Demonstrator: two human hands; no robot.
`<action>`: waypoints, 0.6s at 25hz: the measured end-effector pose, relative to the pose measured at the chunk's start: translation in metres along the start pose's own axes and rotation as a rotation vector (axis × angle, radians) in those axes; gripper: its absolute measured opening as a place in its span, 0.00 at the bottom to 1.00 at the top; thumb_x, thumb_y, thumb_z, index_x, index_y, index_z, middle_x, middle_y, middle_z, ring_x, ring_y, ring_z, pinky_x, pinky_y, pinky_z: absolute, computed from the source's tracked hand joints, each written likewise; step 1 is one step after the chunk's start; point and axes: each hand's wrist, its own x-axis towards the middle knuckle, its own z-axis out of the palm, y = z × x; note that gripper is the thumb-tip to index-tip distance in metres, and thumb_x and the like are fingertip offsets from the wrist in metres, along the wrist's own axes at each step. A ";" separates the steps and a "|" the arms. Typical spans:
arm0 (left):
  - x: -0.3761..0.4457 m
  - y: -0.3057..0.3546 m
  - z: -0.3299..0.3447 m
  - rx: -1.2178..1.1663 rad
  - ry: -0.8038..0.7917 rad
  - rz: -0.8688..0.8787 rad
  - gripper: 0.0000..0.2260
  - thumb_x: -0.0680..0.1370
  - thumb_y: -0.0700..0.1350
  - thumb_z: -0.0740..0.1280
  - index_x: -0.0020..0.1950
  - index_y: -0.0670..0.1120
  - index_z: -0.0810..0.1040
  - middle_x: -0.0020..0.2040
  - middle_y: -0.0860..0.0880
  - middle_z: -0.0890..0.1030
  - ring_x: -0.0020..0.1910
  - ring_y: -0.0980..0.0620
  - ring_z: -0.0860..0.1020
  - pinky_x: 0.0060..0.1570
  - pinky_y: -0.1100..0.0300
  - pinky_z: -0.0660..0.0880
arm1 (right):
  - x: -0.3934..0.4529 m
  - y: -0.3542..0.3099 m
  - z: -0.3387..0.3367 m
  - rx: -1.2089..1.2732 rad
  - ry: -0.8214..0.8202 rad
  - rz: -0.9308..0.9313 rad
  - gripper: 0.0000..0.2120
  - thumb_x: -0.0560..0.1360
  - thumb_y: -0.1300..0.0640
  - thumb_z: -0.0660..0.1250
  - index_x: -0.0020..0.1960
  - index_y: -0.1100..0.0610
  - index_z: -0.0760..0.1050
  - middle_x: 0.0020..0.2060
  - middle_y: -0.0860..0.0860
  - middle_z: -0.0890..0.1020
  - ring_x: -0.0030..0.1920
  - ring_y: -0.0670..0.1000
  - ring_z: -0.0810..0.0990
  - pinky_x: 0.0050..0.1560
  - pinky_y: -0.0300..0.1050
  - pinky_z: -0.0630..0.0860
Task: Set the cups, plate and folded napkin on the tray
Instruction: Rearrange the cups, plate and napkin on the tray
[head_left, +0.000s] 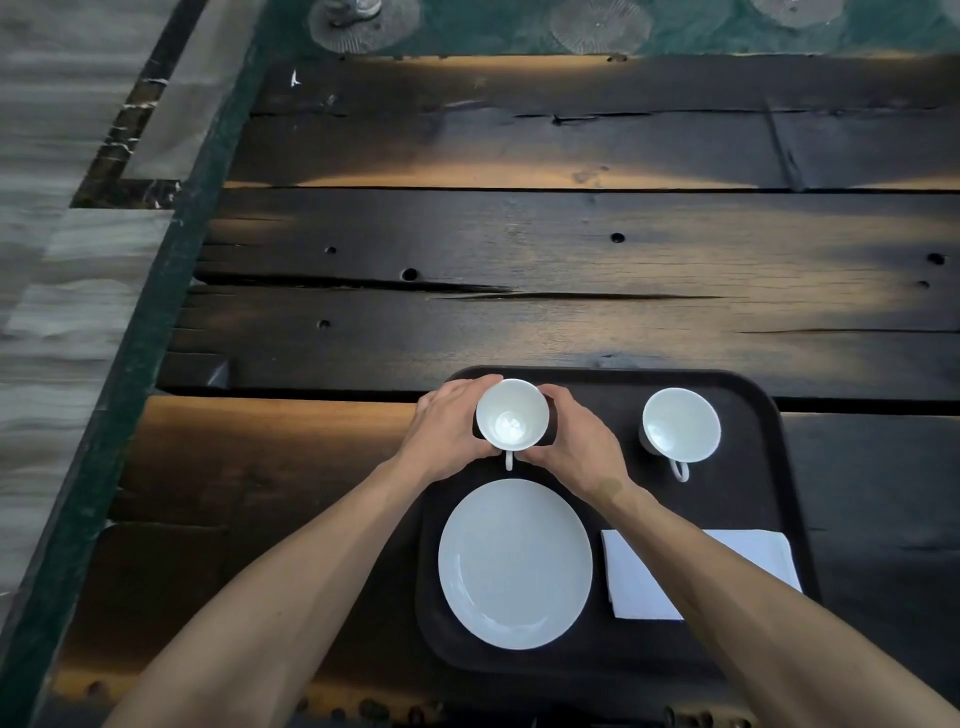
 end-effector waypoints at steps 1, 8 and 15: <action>0.000 0.000 0.000 -0.003 -0.001 -0.001 0.37 0.67 0.58 0.76 0.73 0.59 0.64 0.69 0.56 0.72 0.72 0.53 0.64 0.67 0.48 0.59 | 0.000 -0.001 0.000 0.000 0.000 -0.001 0.37 0.60 0.39 0.77 0.64 0.42 0.64 0.57 0.42 0.80 0.55 0.48 0.79 0.50 0.49 0.77; -0.002 0.001 0.003 -0.017 0.014 -0.006 0.37 0.68 0.57 0.76 0.73 0.58 0.64 0.69 0.54 0.73 0.71 0.53 0.65 0.67 0.48 0.60 | 0.001 -0.002 0.000 0.013 -0.005 0.018 0.37 0.60 0.40 0.77 0.62 0.41 0.63 0.56 0.41 0.81 0.53 0.48 0.80 0.50 0.50 0.78; -0.006 0.006 -0.001 0.077 -0.004 0.011 0.42 0.69 0.53 0.76 0.78 0.56 0.57 0.72 0.54 0.70 0.73 0.51 0.63 0.69 0.48 0.60 | 0.002 -0.003 -0.002 -0.048 -0.046 0.058 0.42 0.62 0.48 0.79 0.70 0.43 0.60 0.60 0.43 0.80 0.58 0.51 0.79 0.48 0.47 0.74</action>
